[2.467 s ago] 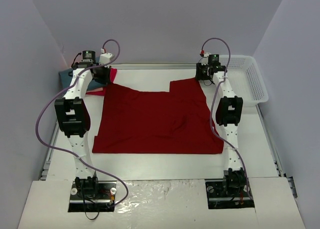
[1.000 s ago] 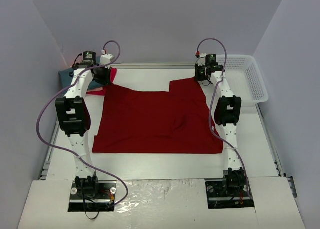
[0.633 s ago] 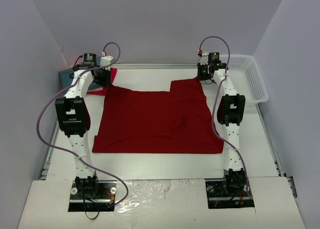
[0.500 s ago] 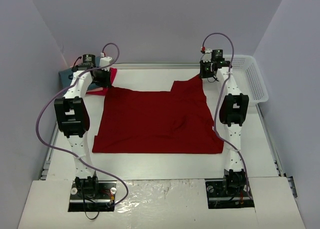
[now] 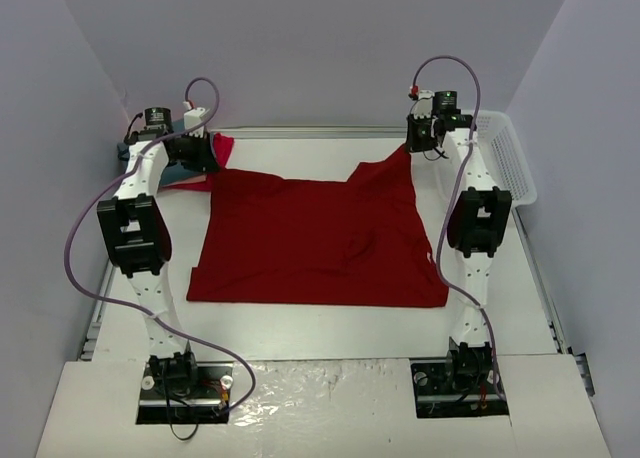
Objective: Fold and stack the t-shirts
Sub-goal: Grap the side of the flattened tshirt furthest away from the robot with both arms
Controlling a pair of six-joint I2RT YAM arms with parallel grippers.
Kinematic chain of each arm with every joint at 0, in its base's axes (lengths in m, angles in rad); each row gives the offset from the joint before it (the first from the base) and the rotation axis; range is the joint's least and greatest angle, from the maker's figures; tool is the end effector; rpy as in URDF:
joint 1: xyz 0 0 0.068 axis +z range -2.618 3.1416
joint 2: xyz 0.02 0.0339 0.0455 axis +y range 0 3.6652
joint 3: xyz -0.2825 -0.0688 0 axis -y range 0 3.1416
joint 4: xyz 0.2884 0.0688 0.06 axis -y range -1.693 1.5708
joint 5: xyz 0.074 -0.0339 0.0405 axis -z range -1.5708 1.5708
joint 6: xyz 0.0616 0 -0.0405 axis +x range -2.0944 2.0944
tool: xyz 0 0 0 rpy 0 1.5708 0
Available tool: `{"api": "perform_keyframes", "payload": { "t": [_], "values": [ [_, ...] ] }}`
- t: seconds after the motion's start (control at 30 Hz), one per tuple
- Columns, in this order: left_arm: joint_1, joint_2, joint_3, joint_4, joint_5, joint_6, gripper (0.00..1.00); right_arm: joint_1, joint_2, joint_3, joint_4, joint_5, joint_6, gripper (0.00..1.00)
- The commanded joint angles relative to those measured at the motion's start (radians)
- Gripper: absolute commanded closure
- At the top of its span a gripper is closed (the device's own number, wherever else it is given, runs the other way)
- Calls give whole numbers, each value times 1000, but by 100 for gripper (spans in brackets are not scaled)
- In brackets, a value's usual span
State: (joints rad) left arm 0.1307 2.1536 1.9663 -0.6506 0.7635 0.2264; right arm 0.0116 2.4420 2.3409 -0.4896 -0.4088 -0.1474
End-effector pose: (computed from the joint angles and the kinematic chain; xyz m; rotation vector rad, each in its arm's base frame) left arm 0.5502 0.0294 0.2665 0.4444 2.1843 -0.7202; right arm 0.6372 0.0319 0.2533 -0.4012 2.0900 0.3609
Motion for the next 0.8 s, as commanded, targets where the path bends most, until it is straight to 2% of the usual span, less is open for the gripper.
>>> {"api": "perform_keyframes", "payload": {
  "t": [0.0, 0.1, 0.37, 0.77],
  "values": [
    [23, -46, 43, -24, 106, -4, 98, -7, -109, -29, -44, -5, -29, 100],
    [33, -52, 34, -40, 111, 17, 98, -38, -147, -54, -58, -7, -34, 100],
    [60, -118, -50, -40, 108, 62, 98, -45, -259, -199, -72, -12, -43, 100],
    [93, -213, -144, -73, 122, 134, 98, -45, -383, -331, -130, -31, -64, 100]
  ]
}}
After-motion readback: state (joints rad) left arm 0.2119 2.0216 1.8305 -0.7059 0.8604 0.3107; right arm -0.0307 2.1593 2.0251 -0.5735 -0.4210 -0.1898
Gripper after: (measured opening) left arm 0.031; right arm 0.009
